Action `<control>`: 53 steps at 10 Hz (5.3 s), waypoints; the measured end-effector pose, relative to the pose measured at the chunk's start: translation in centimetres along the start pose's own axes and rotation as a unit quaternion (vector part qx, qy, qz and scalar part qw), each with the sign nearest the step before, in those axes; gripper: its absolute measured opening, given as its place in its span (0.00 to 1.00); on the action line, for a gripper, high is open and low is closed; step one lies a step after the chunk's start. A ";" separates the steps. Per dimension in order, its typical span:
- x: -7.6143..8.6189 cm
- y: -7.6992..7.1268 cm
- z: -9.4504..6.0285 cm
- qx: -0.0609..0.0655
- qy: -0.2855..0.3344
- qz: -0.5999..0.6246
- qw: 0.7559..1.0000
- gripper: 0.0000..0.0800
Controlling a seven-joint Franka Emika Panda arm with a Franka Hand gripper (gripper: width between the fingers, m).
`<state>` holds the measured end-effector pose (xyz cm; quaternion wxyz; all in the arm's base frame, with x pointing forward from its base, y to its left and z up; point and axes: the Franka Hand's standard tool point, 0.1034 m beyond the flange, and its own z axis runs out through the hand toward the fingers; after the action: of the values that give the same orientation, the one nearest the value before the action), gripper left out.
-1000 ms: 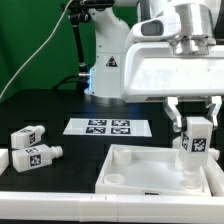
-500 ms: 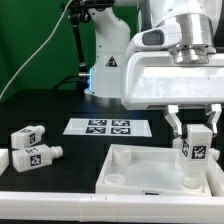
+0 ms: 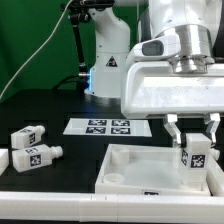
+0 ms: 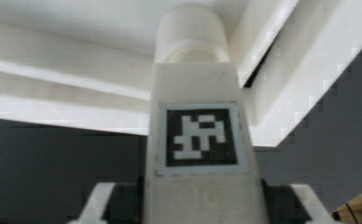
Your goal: Assemble one leg
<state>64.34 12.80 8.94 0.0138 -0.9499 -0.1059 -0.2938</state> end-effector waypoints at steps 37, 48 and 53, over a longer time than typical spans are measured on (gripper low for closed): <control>0.2 1.1 -0.2 -0.006 -0.281 0.197 0.939 0.35; 0.3 -0.7 0.0 -0.095 -0.255 0.550 0.790 0.69; 0.3 -0.7 0.0 -0.048 -0.268 0.397 0.876 0.81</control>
Offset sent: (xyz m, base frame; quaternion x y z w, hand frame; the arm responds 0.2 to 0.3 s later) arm 0.0000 0.0000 0.0000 0.0000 0.0000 0.0000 1.0000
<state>64.45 13.51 9.08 0.0548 -0.9539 0.2950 -0.0028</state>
